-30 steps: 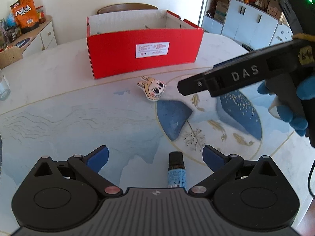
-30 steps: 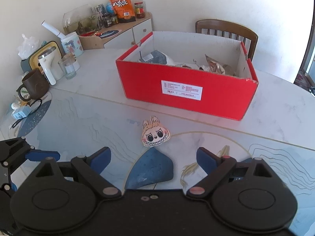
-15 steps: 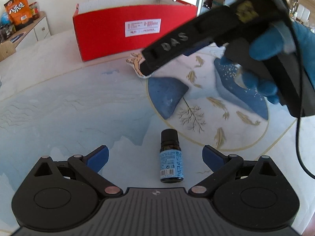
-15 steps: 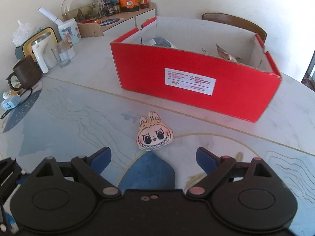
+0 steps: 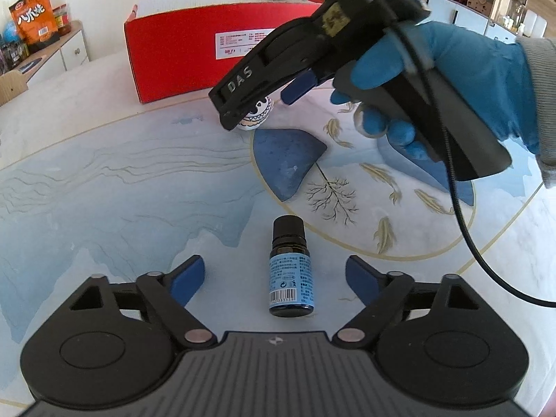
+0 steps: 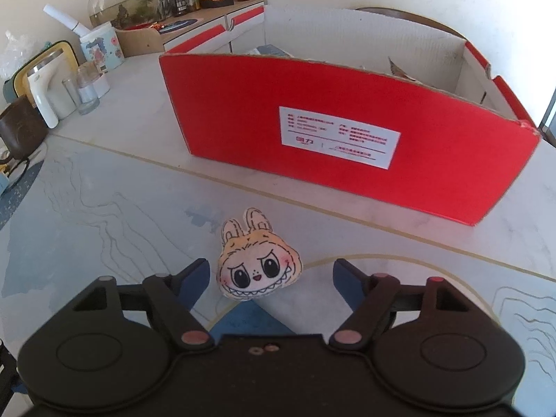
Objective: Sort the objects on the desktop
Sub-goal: 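Move left tool to the blue-labelled bottle while right tool approaches the plush bunny, then close left gripper on the bottle while right gripper closes on the plush bunny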
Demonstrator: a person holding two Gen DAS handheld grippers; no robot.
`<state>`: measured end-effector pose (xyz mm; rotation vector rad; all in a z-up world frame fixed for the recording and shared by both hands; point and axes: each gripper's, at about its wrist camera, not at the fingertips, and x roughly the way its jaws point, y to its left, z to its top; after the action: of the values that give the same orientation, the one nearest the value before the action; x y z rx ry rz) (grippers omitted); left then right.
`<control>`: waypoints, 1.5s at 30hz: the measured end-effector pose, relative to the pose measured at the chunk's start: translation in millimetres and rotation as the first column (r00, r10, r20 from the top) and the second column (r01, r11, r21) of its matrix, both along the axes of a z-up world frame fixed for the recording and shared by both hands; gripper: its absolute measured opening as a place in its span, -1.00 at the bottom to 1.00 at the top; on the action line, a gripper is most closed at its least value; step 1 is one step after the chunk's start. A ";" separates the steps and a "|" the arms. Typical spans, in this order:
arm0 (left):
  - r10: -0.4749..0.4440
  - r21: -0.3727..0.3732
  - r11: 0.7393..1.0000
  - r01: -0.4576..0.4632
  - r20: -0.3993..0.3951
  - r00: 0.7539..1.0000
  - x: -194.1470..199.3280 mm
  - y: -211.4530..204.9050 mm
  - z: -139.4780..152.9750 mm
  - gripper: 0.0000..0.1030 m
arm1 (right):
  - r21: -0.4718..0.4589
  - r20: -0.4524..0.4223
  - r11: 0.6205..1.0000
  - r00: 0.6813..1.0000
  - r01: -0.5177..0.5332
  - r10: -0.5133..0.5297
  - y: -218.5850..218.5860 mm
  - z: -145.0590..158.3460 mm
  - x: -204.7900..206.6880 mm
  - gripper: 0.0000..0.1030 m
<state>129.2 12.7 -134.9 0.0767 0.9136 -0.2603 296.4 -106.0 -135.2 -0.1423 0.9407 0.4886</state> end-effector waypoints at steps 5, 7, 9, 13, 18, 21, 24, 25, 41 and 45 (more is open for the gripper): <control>-0.005 0.012 1.000 0.005 0.007 1.000 -3.6 -1.3 2.7 0.29 | -0.011 -0.003 1.000 1.000 -0.016 0.016 4.4 -2.7 2.5 0.40; -0.009 0.043 0.999 0.009 0.007 1.000 -4.5 -3.9 2.6 0.16 | -0.013 -0.001 1.000 1.000 -0.020 0.020 5.3 -2.5 2.8 0.38; -0.013 0.047 0.999 0.013 0.005 1.000 -6.4 -3.8 3.6 0.06 | -0.022 0.004 0.999 1.000 -0.025 0.025 6.6 -2.3 2.7 0.34; -0.015 0.053 0.998 0.015 0.004 1.000 -8.7 -3.5 5.2 -0.22 | -0.051 0.018 0.998 0.999 -0.037 0.038 9.7 -1.7 -1.2 0.22; -0.019 0.055 0.998 0.019 -0.004 1.000 -9.0 -5.0 7.5 -0.39 | -0.067 0.022 0.996 0.998 -0.058 0.060 14.8 0.5 -2.8 0.05; -0.015 0.052 0.999 0.016 -0.007 1.000 -8.4 -4.6 8.5 -0.54 | -0.070 0.017 0.996 0.998 -0.059 0.061 15.9 1.6 -2.4 0.03; -0.001 0.023 1.000 0.001 -0.021 1.000 -5.8 -0.5 9.1 -0.55 | -0.070 0.005 0.996 0.998 -0.055 0.056 16.3 3.4 -1.6 0.01; 0.007 0.009 1.000 -0.007 -0.024 1.000 -5.2 1.2 8.9 -0.55 | -0.073 0.000 0.996 0.999 -0.054 0.054 16.4 4.2 -1.7 0.00; 0.080 -0.075 0.994 -0.083 -0.043 0.996 3.8 12.6 20.7 -0.56 | -0.033 -0.059 0.999 0.998 -0.035 0.033 -22.6 33.2 -39.0 0.00; 0.080 -0.086 0.993 -0.080 -0.014 0.997 8.7 11.6 34.7 -0.56 | -0.032 -0.056 0.999 0.998 -0.028 0.026 -29.7 44.1 -47.6 0.00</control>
<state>137.9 24.3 -100.2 -0.0418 0.9130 -0.2259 248.8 -135.6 -91.1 -0.1723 1.0025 0.5041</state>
